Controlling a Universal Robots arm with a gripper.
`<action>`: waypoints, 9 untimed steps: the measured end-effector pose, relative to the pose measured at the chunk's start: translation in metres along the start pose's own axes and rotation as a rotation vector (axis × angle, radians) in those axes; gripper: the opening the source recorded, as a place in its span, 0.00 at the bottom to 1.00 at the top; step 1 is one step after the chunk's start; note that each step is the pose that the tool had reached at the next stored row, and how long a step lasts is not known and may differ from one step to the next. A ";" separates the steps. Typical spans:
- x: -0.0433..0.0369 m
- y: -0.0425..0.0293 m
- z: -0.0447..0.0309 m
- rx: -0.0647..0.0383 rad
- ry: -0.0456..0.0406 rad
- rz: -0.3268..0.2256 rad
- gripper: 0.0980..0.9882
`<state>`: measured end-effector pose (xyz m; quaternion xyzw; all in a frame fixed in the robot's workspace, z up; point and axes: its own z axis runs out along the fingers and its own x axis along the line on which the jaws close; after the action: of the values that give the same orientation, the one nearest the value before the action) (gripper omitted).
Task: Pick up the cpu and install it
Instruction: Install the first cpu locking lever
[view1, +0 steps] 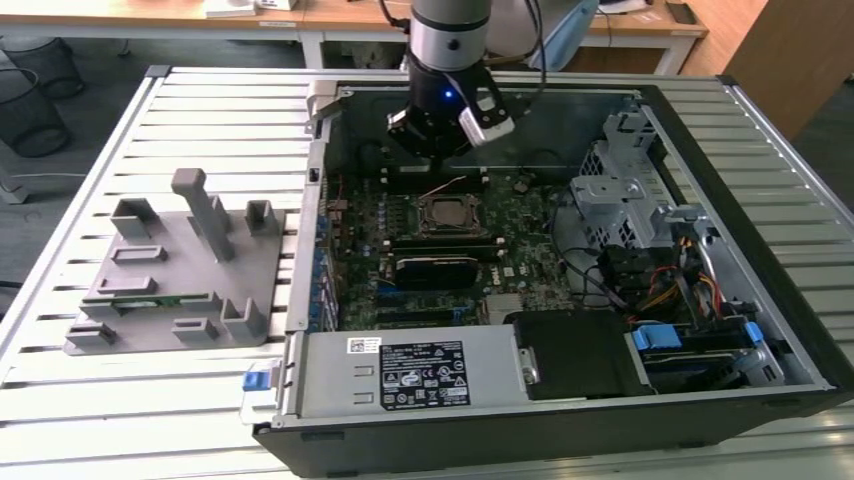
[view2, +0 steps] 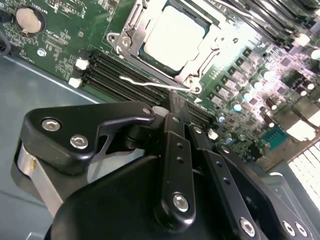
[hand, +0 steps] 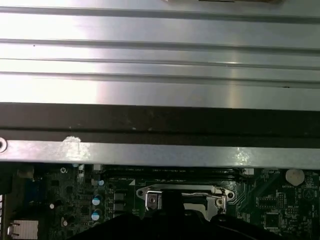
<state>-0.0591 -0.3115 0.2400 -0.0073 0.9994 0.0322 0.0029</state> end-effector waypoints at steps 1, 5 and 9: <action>-0.0012 0.0000 0.0009 0.000 0.0001 -0.001 0.01; -0.0025 -0.0001 0.0023 0.000 0.0007 -0.013 0.01; -0.0033 -0.0002 0.0044 0.000 0.0026 -0.040 0.01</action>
<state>-0.0558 -0.3113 0.2356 -0.0275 0.9991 0.0322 0.0022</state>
